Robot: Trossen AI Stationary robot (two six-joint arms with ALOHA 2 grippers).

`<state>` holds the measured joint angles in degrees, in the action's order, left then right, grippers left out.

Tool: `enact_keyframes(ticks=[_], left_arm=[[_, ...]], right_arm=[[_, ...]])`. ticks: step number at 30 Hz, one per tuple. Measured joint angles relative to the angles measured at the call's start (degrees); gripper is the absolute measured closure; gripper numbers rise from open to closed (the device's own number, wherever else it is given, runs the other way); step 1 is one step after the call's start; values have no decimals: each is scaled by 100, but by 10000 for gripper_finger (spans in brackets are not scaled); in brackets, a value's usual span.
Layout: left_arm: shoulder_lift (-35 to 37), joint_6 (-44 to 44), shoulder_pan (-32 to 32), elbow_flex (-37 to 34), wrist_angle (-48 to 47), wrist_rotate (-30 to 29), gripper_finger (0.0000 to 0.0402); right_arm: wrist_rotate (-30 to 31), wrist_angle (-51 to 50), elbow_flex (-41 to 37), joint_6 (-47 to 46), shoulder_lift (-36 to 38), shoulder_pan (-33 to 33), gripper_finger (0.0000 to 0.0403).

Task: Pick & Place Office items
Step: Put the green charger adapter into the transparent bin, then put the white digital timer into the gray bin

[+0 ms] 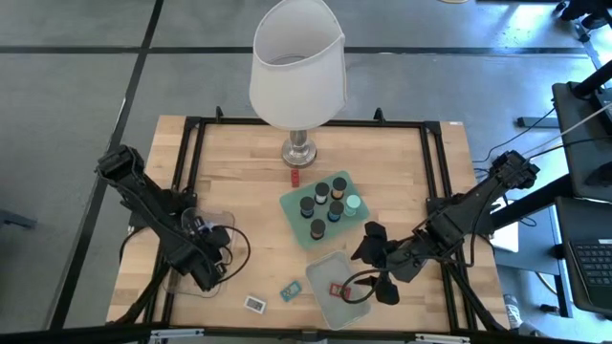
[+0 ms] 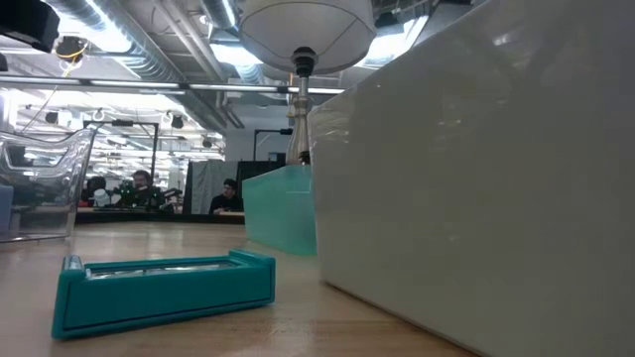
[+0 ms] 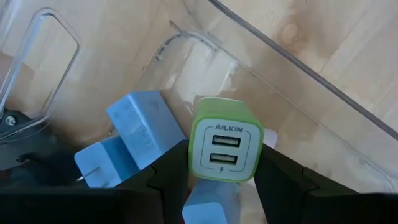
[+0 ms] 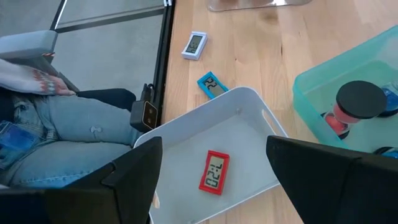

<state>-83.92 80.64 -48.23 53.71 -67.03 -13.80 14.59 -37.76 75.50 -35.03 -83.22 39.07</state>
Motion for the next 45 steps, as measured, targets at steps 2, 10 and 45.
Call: enact_keyframes(ticks=[2, 10, 45], left_arm=[[0, -23, 0, 0, 5, -5, 242], [0, 406, 0, 0, 1, -161, 224], [96, -293, -432, 1810, 912, -2292, 194]], right_arm=[[0, 0, 0, 11, 0, 0, 112], [231, 2, 0, 10, 0, 0, 112], [376, 3084, -2, 2657, -1836, -352, 112]])
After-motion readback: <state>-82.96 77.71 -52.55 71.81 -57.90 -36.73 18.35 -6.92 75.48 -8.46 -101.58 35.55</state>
